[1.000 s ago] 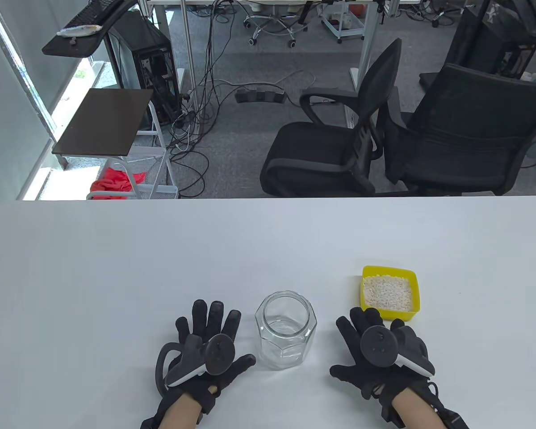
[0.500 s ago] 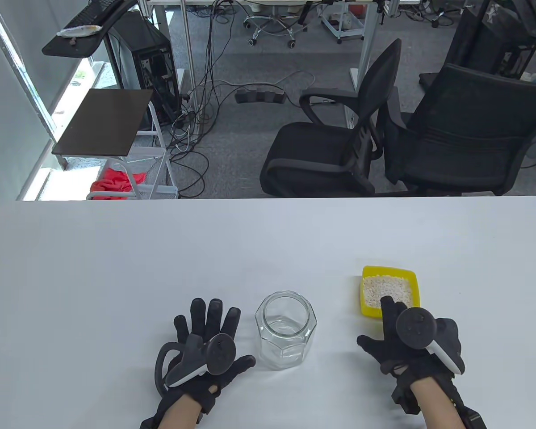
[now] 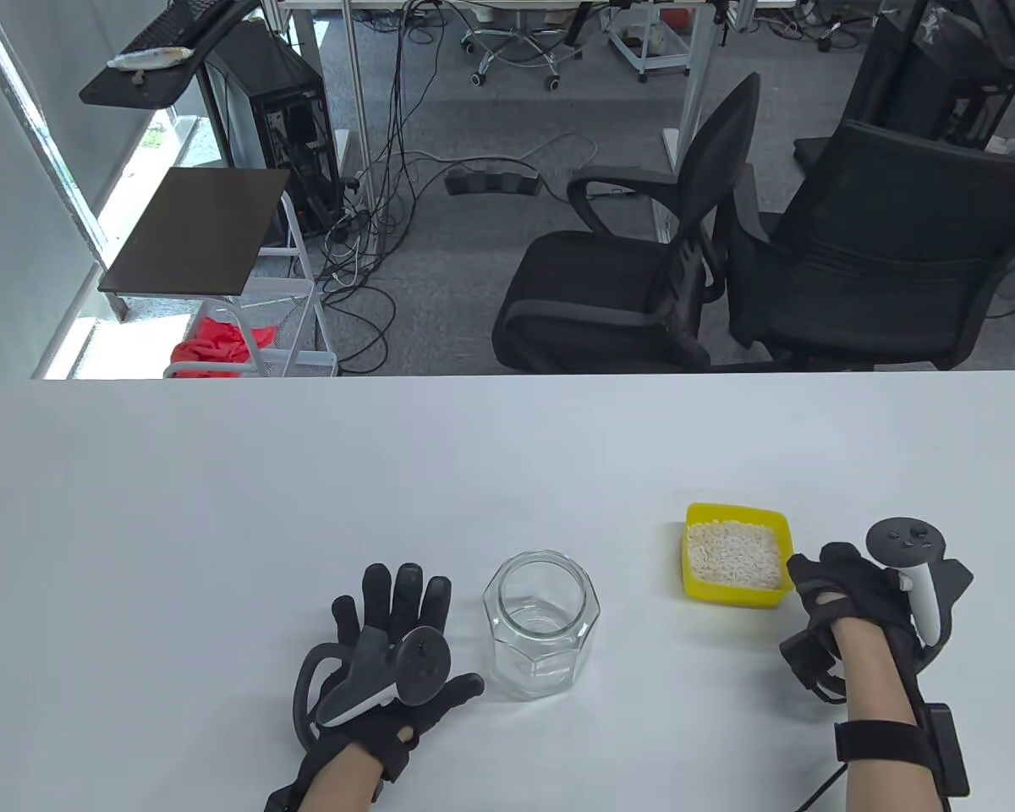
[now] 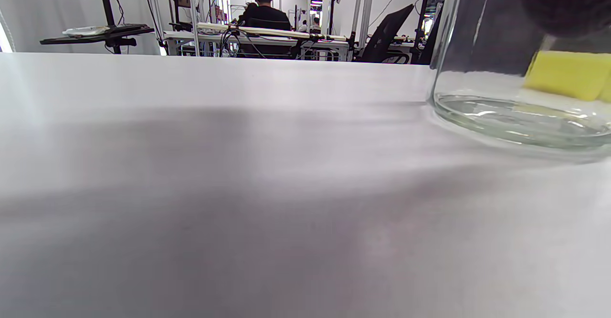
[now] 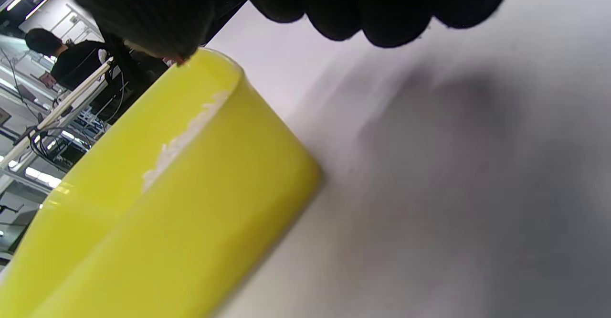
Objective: Pour rice from plastic food container into glass jar
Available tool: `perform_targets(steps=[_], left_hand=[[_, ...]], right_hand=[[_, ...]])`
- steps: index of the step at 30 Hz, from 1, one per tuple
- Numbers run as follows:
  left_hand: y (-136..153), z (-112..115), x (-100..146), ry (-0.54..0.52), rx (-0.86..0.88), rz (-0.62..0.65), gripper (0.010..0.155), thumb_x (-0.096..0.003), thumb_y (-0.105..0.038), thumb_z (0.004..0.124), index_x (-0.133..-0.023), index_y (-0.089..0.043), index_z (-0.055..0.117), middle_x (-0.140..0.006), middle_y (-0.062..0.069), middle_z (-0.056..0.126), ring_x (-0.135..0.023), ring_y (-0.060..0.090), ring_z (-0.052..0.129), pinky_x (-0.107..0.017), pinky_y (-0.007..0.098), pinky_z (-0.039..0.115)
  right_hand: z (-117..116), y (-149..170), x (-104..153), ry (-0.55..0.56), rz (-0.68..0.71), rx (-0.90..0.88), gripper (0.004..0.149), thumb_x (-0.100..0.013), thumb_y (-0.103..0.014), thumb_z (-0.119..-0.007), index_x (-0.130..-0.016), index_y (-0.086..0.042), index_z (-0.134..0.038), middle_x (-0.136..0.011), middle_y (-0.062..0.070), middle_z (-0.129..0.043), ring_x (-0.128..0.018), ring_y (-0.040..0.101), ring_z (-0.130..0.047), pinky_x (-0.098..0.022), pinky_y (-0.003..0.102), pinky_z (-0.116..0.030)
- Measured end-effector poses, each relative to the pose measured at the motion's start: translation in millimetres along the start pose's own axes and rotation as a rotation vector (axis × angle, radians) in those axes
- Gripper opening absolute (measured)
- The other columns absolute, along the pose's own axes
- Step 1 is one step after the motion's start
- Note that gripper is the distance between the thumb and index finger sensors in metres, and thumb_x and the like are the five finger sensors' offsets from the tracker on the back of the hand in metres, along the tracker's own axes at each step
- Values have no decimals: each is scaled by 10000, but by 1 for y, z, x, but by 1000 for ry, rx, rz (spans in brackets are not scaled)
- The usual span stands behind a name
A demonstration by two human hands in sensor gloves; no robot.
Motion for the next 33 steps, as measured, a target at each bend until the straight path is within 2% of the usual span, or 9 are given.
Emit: perform_targets(steps=[3, 6, 9, 11, 14, 20, 27, 30, 33], left_hand=[[1, 0, 0, 2, -11, -7, 1080, -501, -838, 568, -1153, -189, 2, -1125, 143, -84, -1013, 528, -100, -662, 754, 140], [2, -3, 1, -2, -50, -29, 1075, -503, -833, 570, -1158, -183, 19, -1129, 141, -73, -1014, 525, -99, -663, 752, 141], [4, -4, 2, 1, -52, -41, 1072, -504, -834, 564, -1162, -180, 27, -1131, 144, -69, -1015, 526, -95, -664, 751, 145], [5, -3, 2, 12, -32, -42, 1068, -506, -832, 563, -1164, -178, 33, -1129, 142, -72, -1017, 526, -94, -666, 751, 146], [5, 0, 0, 34, -44, -50, 1066, -507, -830, 562, -1166, -175, 41, -1126, 142, -76, -1018, 528, -89, -669, 750, 152], [5, 1, 0, 41, -48, -53, 1060, -509, -826, 565, -1171, -176, 53, -1125, 142, -76, -1020, 529, -87, -672, 749, 158], [5, 1, 0, 46, -44, -51, 1039, -510, -824, 565, -1186, -199, 85, -1123, 141, -80, -1020, 530, -85, -674, 748, 163], [5, 3, -1, 60, -43, -52, 1021, -513, -821, 565, -1194, -219, 101, -1120, 140, -86, -1020, 529, -87, -675, 748, 164], [5, 3, 0, 66, -39, -53, 1019, -512, -821, 568, -1196, -224, 106, -1119, 138, -88, -1018, 528, -90, -674, 747, 161]], right_hand=[[-11, -4, -11, -49, -34, 25, 639, -442, -438, -821, -955, -116, -617, -927, 219, -666, -739, 469, -748, -513, 580, -655], [-24, -4, -20, -61, -42, -2, 609, -446, -435, -812, -926, -102, -642, -891, 222, -701, -642, 456, -824, -452, 548, -716], [-25, -4, -23, -10, -77, 37, 556, -440, -425, -813, -889, -126, -680, -857, 193, -741, -577, 400, -859, -426, 521, -746], [-26, -3, -26, -34, -85, 2, 518, -449, -404, -804, -877, -132, -696, -846, 190, -748, -565, 391, -863, -418, 518, -748], [-27, -2, -27, -15, -105, 13, 473, -446, -389, -813, -847, -149, -738, -811, 168, -784, -530, 367, -880, -396, 503, -760], [-27, -6, -26, -8, -125, 75, 438, -442, -368, -812, -814, -143, -760, -784, 138, -816, -510, 350, -909, -379, 486, -785], [-18, -7, -19, -50, -58, -53, 454, -432, -394, -816, -776, -105, -753, -800, 257, -826, -537, 429, -983, -333, 489, -856], [-18, -3, -16, -66, -39, -58, 458, -439, -418, -806, -780, -121, -741, -764, 230, -861, -524, 391, -1007, -300, 442, -878], [-19, 1, -13, -89, -26, -122, 473, -441, -435, -801, -785, -119, -728, -758, 227, -860, -531, 386, -998, -305, 449, -870]])
Point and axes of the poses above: the tracker on the back of each hand, its own y axis roughly to the little-finger side, its own x axis roughly from the fingertips to the wrist, z = x × y, the point moved 3 cm from there along -x, roughly from the wrist to the fingertips
